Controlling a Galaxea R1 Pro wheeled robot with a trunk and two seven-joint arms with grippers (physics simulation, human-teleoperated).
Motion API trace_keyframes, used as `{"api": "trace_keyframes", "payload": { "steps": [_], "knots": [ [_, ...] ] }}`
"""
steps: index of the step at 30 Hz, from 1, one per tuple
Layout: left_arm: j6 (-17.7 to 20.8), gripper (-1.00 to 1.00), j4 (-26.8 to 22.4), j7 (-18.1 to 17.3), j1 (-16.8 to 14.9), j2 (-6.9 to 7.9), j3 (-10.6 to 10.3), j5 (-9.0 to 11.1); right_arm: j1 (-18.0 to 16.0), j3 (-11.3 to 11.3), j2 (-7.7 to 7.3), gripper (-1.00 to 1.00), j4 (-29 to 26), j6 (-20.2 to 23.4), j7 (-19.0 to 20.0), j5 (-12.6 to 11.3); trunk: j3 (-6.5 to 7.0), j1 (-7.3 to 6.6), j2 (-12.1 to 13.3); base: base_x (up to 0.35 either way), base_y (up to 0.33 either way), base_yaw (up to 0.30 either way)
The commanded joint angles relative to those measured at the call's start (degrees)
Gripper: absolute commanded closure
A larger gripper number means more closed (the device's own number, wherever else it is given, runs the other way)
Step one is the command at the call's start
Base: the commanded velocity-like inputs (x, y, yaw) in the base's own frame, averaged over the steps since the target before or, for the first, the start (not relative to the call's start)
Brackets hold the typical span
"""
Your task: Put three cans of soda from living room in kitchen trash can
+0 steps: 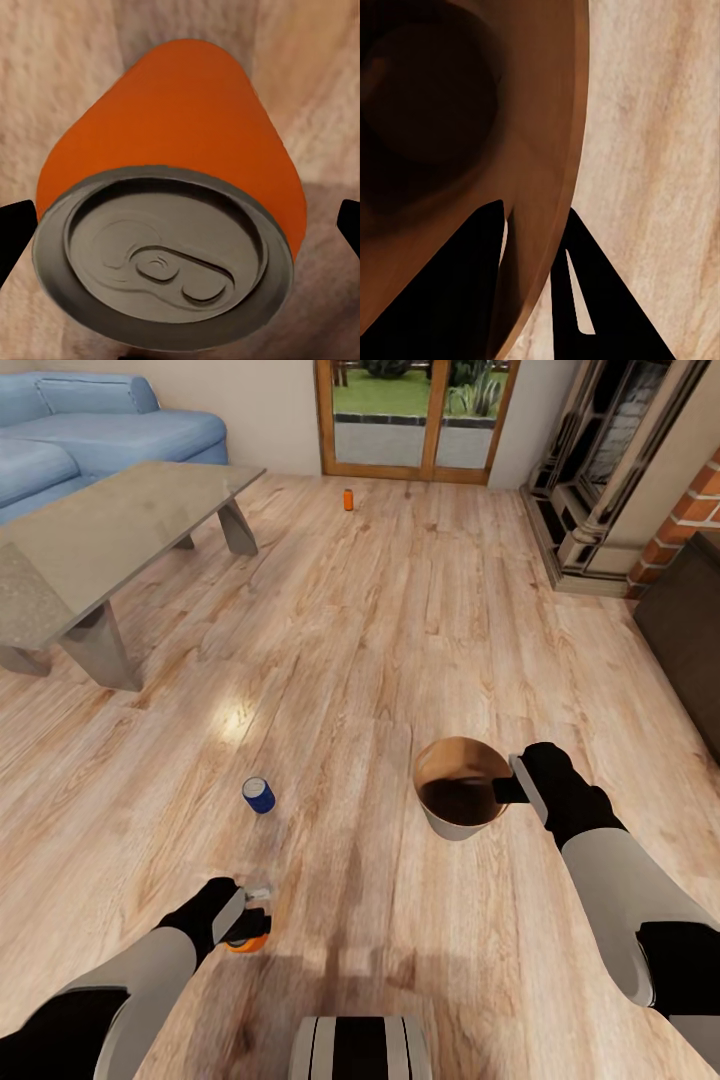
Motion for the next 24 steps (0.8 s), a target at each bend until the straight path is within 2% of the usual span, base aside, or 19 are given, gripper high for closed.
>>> {"api": "trace_keyframes", "payload": {
  "steps": [1, 24],
  "knots": [
    [0.0, -1.00, 0.0, 0.0, 0.1, 0.02, 0.0, 0.0, 0.0, 0.0, 0.03, 1.00, 0.0, 0.0, 0.2, -0.4, 0.00, -0.01, 0.0, 0.000, 0.000, 0.000],
    [-1.1, -1.00, 0.0, 0.0, 0.2, 0.13, 0.0, -0.1, 0.0, 0.4, 0.10, 1.00, 0.0, 0.0, 0.2, -0.4, 0.00, -0.01, 0.0, 0.000, 0.000, 0.000]
  ]
}}
